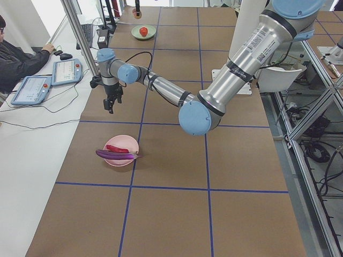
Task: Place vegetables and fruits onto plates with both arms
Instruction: 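Lower chili onto pink plate with left gripper while right gripper carries peach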
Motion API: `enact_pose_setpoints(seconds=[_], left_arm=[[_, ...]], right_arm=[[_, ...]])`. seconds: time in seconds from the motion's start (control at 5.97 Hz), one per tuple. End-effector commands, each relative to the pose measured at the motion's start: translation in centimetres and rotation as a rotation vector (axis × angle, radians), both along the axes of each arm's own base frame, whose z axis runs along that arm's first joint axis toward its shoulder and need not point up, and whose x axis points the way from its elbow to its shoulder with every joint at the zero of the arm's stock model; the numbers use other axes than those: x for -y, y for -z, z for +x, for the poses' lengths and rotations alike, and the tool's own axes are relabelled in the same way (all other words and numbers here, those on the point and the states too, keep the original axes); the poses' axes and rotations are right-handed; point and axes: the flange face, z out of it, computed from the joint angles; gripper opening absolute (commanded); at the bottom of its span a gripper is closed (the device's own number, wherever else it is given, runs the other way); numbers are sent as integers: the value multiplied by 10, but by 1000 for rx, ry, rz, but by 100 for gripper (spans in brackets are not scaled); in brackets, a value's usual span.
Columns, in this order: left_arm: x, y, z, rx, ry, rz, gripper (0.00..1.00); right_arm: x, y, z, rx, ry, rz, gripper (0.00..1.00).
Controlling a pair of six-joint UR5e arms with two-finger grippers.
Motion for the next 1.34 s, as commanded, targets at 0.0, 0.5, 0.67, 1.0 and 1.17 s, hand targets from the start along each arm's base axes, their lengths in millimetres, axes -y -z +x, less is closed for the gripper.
enact_pose_setpoints(seconds=[0.0, 0.5, 0.67, 1.0, 1.17], left_arm=[[-9, 2, -5, -4, 0, 19, 100], [-13, 7, -7, -8, 3, 32, 100], [-13, 7, -7, -8, 3, 32, 100], [-13, 8, -7, -8, 3, 33, 100], [-13, 8, -7, -8, 3, 33, 100]], right_arm=[[24, -76, 50, -23, 111, 7, 0], [39, -187, 41, -17, 113, 37, 0], [39, -201, 36, -18, 120, 14, 0], [31, -224, 9, 12, 149, -47, 0], [30, -230, 3, 10, 157, -59, 0]])
